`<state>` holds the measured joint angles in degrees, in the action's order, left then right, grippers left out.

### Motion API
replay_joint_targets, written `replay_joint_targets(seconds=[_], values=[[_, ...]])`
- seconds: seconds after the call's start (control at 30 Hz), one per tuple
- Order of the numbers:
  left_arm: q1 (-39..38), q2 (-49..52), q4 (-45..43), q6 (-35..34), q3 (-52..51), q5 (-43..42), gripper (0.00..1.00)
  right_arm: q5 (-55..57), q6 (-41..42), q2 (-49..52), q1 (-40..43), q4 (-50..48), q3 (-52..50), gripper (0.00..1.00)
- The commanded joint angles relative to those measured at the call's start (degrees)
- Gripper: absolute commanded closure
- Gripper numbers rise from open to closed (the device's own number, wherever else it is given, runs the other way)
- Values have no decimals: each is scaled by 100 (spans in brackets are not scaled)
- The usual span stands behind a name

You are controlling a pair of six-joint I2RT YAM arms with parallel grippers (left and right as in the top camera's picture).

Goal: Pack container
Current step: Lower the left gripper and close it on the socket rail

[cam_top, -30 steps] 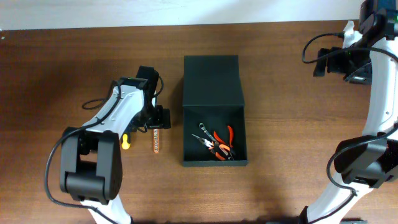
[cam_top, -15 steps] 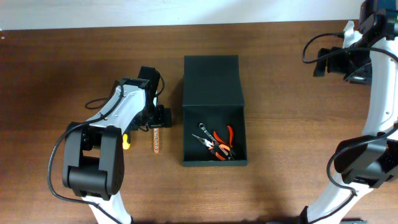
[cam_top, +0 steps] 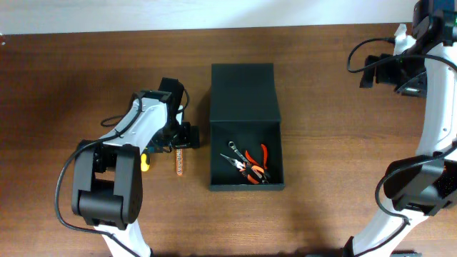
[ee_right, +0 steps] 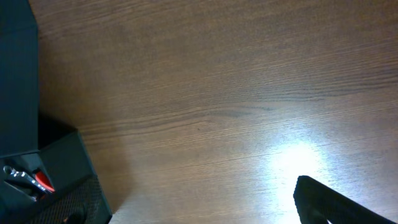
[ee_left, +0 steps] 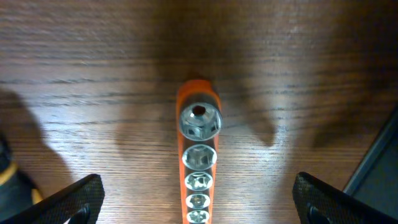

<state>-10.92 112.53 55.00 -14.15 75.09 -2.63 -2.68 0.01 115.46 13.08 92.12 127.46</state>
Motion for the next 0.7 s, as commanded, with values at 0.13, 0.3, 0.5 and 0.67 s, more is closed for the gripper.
replay_joint_targets(seconds=[0.13, 0.3, 0.5, 0.67], values=[[-9, 22, -50, 92, -179, -142, 1, -35, 0, -33, -2, -4, -9, 1], [-9, 17, -35, 92, -190, -142, 1, -35, 0, -33, -2, -4, -9, 1], [-63, 4, -70, 90, -249, -103, 1, -35, 0, -33, -2, -4, -9, 1], [-109, -203, -229, 90, -452, -103, 1, -35, 0, -33, -2, -4, -9, 1]])
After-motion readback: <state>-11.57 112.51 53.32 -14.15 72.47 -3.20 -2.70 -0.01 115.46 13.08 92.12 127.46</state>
